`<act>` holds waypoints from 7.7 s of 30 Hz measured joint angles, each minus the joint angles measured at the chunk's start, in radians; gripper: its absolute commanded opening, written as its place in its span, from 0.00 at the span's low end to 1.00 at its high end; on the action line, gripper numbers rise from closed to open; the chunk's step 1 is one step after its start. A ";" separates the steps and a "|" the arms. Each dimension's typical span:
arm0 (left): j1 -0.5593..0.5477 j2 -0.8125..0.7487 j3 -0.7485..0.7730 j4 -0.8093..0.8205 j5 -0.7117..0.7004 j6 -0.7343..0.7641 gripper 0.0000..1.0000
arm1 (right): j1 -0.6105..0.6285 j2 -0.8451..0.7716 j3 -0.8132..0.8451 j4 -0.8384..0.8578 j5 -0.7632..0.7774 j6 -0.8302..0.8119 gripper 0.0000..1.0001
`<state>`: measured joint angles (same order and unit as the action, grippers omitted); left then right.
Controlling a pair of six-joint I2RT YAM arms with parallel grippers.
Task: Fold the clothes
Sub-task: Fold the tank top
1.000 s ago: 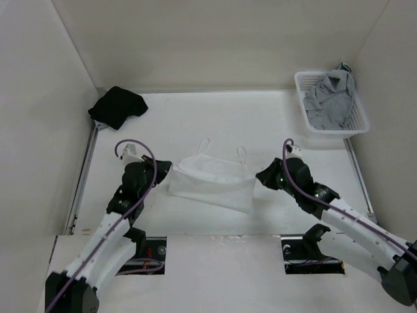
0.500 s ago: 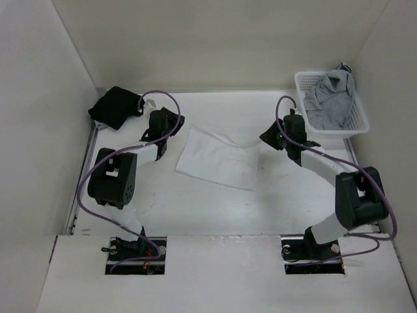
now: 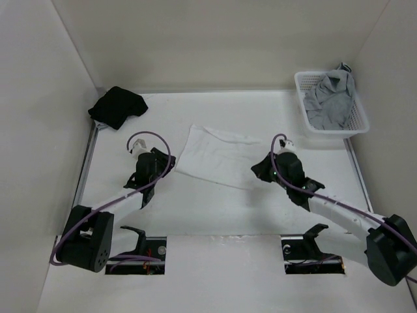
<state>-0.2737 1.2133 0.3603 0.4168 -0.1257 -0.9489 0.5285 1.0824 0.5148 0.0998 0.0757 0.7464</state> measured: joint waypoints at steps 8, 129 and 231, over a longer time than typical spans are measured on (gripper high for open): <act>0.004 0.086 -0.042 -0.045 0.064 0.064 0.40 | 0.115 -0.113 -0.214 -0.027 0.066 0.101 0.37; 0.208 -0.691 -0.239 -0.439 0.260 0.017 0.27 | 0.187 -0.165 -0.188 -0.200 0.007 0.166 0.34; -0.126 -0.248 -0.155 0.020 0.252 -0.024 0.30 | 0.443 0.504 0.422 -0.131 0.112 0.014 0.08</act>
<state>-0.4000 0.9653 0.2050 0.4370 0.1265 -0.9730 0.9710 1.5864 0.9363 -0.0315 0.1879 0.7609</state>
